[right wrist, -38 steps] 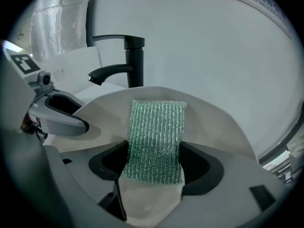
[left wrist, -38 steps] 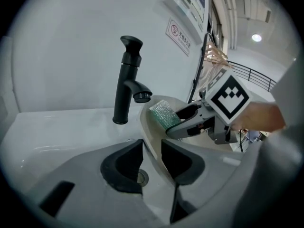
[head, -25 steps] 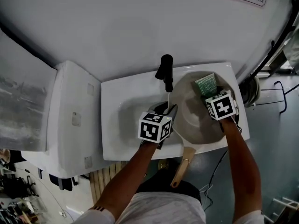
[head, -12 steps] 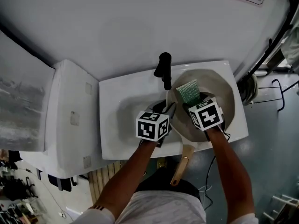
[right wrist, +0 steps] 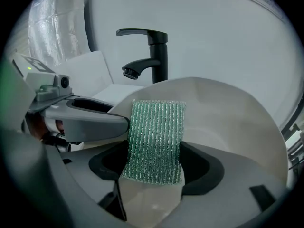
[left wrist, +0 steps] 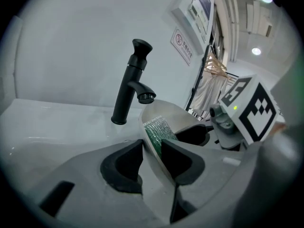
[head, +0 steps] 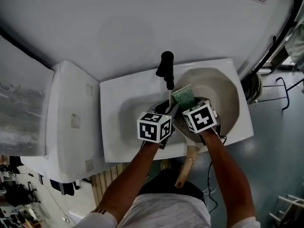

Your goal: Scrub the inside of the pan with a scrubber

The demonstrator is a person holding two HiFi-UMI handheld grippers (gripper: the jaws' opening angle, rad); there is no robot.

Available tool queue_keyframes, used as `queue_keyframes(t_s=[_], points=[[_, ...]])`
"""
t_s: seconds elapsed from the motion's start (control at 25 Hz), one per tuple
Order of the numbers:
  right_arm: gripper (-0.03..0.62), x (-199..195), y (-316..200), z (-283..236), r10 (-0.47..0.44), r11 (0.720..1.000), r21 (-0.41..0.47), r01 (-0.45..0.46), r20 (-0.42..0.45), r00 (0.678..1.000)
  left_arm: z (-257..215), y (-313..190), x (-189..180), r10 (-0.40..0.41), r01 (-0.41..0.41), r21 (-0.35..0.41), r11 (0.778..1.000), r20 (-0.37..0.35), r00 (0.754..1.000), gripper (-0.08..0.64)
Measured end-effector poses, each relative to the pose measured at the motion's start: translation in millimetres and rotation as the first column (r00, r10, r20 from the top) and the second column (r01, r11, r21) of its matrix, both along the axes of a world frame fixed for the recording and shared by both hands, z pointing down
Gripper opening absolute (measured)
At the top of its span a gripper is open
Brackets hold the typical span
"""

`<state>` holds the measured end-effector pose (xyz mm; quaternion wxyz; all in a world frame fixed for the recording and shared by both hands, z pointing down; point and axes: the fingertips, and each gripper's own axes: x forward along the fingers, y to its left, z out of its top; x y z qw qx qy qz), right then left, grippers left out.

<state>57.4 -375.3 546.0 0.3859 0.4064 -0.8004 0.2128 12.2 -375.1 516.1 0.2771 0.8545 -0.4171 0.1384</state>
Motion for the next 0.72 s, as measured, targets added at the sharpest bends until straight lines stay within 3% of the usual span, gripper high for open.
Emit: queue_keyframes(t_s=[0.16,0.44,0.72], points=[[0.345,17,-6,3,0.011,1.0,0.019,-0.01,-0.054,0.998,0,0,0,0.005,-0.006,-0.001,1.0,-0.003,1.0,0.13],[0.345,83,-19,3,0.101,0.995,0.035,-0.097,-0.153,0.983,1,1,0,0.011,-0.011,-0.001,1.0,-0.005,1.0,0.132],[0.345,115,-17,-5,0.142,0.99,0.05,-0.135,-0.185,0.973,1,1,1,0.013,-0.013,-0.003,1.0,-0.01,1.0,0.132]])
